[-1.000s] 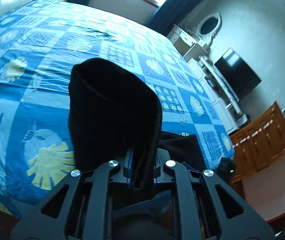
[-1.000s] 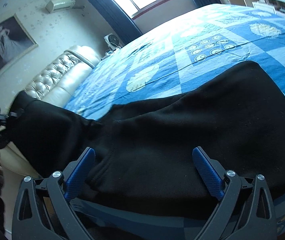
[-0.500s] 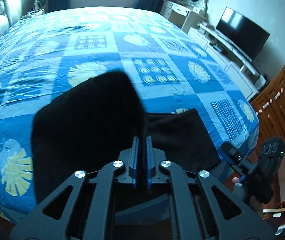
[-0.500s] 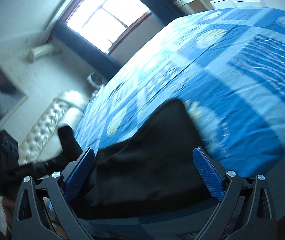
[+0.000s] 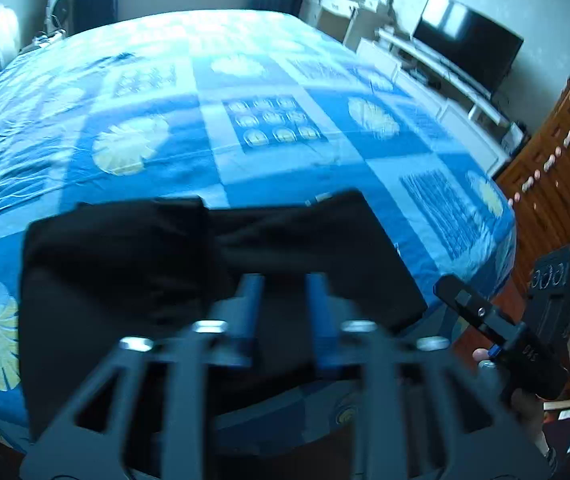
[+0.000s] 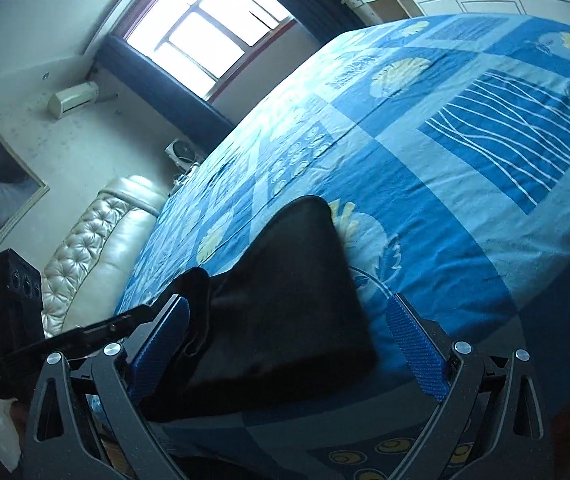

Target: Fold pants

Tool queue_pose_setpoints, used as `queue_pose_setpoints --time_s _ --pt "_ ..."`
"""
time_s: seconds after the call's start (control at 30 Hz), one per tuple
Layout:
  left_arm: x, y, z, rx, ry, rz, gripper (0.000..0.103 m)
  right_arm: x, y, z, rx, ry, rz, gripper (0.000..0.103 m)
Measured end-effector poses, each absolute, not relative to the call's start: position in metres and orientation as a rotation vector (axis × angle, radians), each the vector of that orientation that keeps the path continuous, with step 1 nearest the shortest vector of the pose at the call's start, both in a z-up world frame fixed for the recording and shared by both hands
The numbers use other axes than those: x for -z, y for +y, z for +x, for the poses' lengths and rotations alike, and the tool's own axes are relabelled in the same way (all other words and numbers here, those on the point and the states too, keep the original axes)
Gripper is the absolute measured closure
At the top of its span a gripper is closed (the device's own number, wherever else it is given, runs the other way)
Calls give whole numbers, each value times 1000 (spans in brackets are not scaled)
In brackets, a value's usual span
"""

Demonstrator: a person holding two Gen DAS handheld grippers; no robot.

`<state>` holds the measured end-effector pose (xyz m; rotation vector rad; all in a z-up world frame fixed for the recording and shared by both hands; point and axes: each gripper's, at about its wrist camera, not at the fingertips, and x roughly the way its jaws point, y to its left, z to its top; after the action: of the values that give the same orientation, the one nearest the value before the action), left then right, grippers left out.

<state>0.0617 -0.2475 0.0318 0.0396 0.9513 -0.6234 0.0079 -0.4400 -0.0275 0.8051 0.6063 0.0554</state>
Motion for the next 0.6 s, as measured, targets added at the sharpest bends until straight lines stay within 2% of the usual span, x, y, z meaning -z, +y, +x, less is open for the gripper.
queue_pose_setpoints --time_s 0.03,0.2,0.33,0.6 --pt "-37 -240 60 620 923 29 38 25 -437 11 -74 615 796 5" --pt "-52 -183 60 547 822 -5 15 6 -403 39 -274 686 759 5" --pt "-46 -129 68 470 836 -74 12 0 -376 60 -341 733 737 5" --pt "-6 -37 76 331 943 -230 12 39 -350 126 -521 968 1032 5"
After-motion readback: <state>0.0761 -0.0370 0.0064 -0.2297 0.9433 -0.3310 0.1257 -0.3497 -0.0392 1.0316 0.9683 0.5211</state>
